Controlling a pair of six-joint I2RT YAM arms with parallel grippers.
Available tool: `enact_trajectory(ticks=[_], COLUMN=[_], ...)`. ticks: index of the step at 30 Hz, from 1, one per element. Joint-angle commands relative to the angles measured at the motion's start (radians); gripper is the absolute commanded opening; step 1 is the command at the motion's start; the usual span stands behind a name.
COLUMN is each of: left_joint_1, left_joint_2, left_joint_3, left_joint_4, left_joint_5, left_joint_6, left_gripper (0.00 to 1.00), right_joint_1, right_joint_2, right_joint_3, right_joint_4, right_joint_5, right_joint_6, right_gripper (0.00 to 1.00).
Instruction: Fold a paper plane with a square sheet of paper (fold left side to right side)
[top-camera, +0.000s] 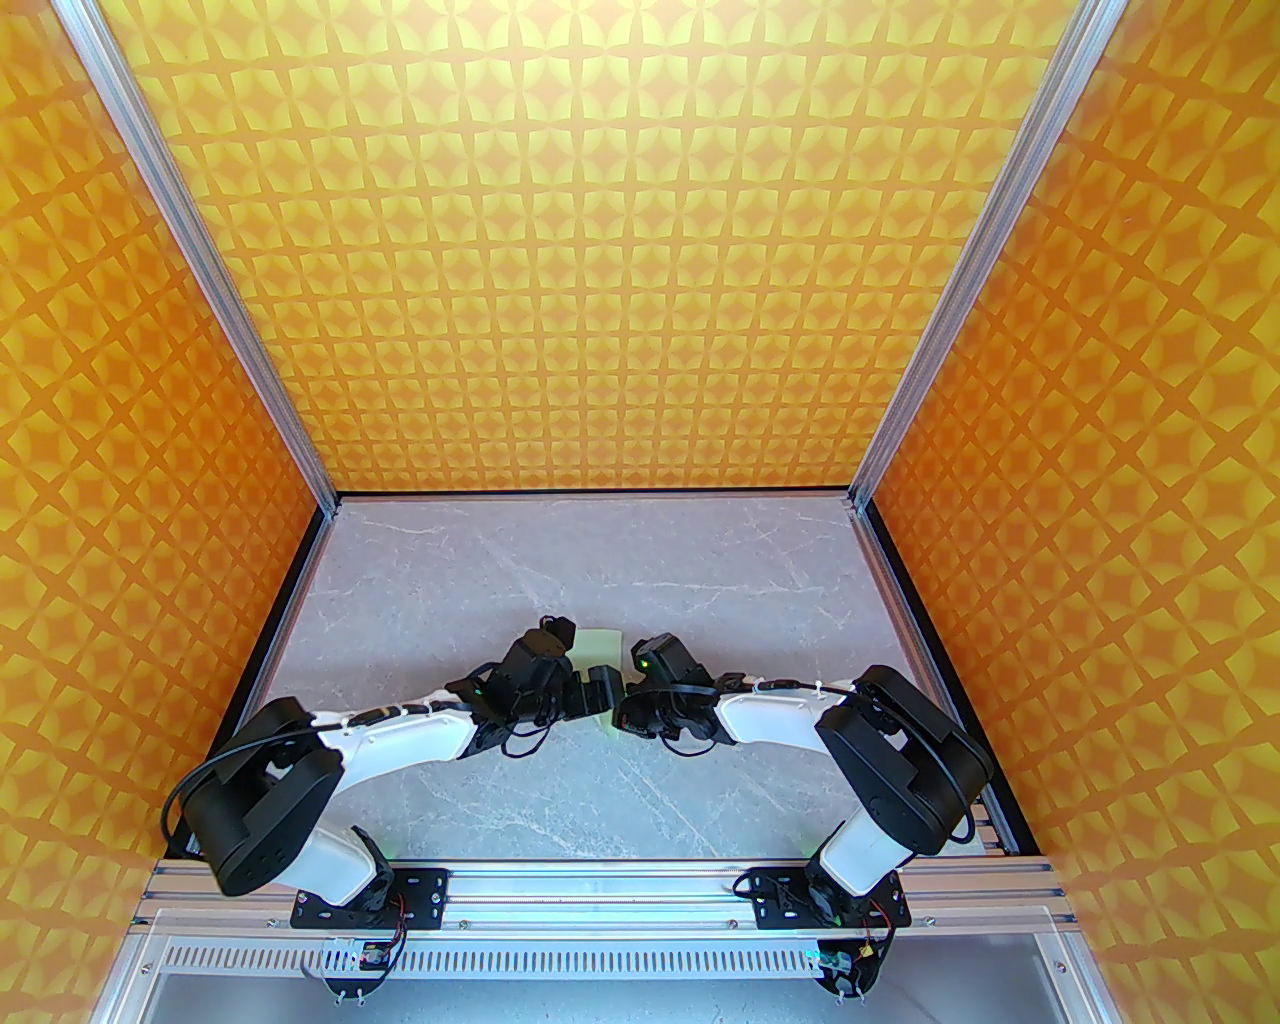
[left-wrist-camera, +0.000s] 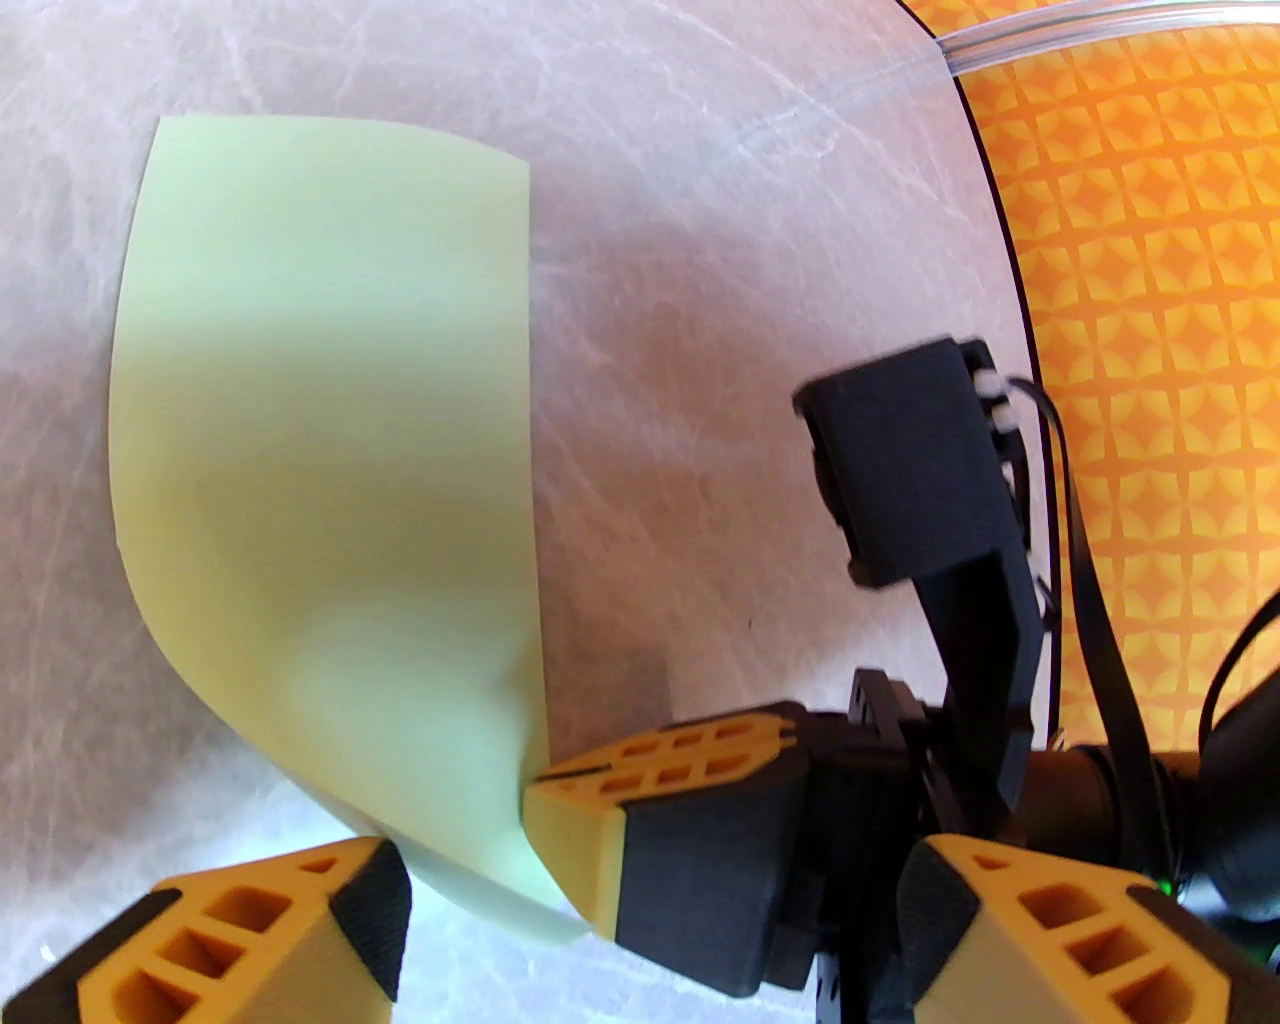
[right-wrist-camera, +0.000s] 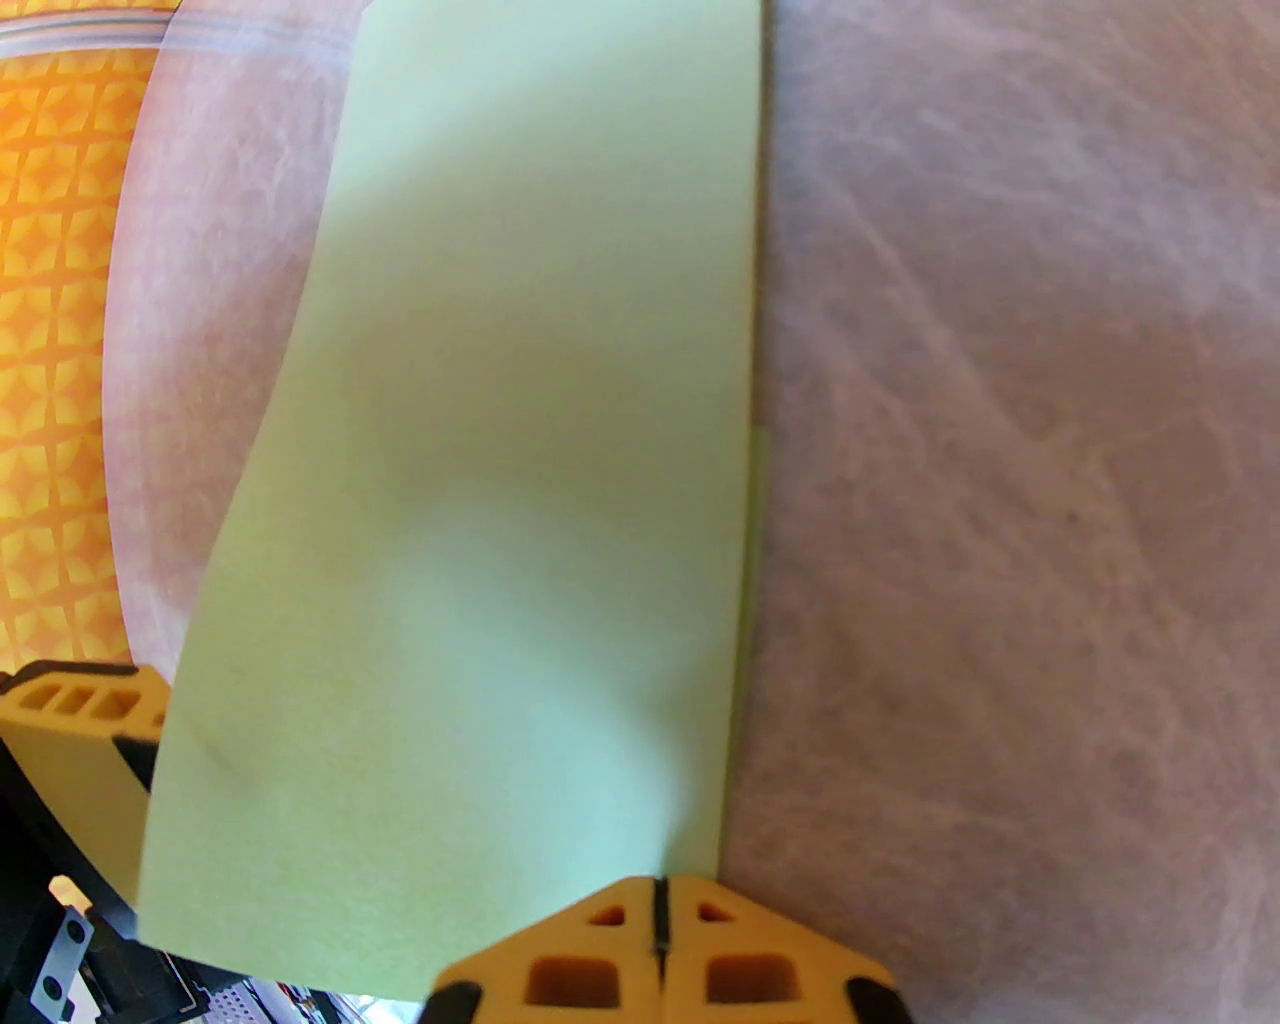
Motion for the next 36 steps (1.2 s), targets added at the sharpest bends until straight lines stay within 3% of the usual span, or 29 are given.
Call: enact_trajectory(ticks=[1, 17, 21, 24, 32, 36], left_joint_1=[-0.004, 0.002, 0.003, 0.006, 0.012, 0.016], left_joint_2=[0.047, 0.129, 0.133, 0.137, 0.146, 0.15], left_joint_3=[0.039, 0.044, 0.046, 0.043, 0.037, 0.046], left_joint_4=[0.077, 0.174, 0.164, 0.147, 0.118, 0.097], left_joint_5=[0.038, 0.044, 0.043, 0.039, 0.02, 0.015], left_joint_6=[-0.005, -0.079, -0.083, -0.084, -0.086, -0.086], left_gripper=[0.86, 0.81, 0.73, 0.5, 0.41, 0.42], right_joint_1=[0.015, 0.009, 0.006, 0.004, -0.009, -0.024], right_joint_2=[0.022, -0.017, -0.022, -0.027, -0.047, -0.078], right_joint_3=[-0.024, -0.006, -0.013, -0.021, -0.031, -0.044], right_joint_4=[-0.086, -0.027, -0.027, -0.027, -0.015, 0.0], right_joint_5=[0.071, 0.073, 0.073, 0.075, 0.074, 0.073], right_joint_6=[-0.018, -0.02, -0.02, -0.02, -0.024, -0.028], right_gripper=[0.0, 0.01, 0.01, 0.01, 0.01, 0.03])
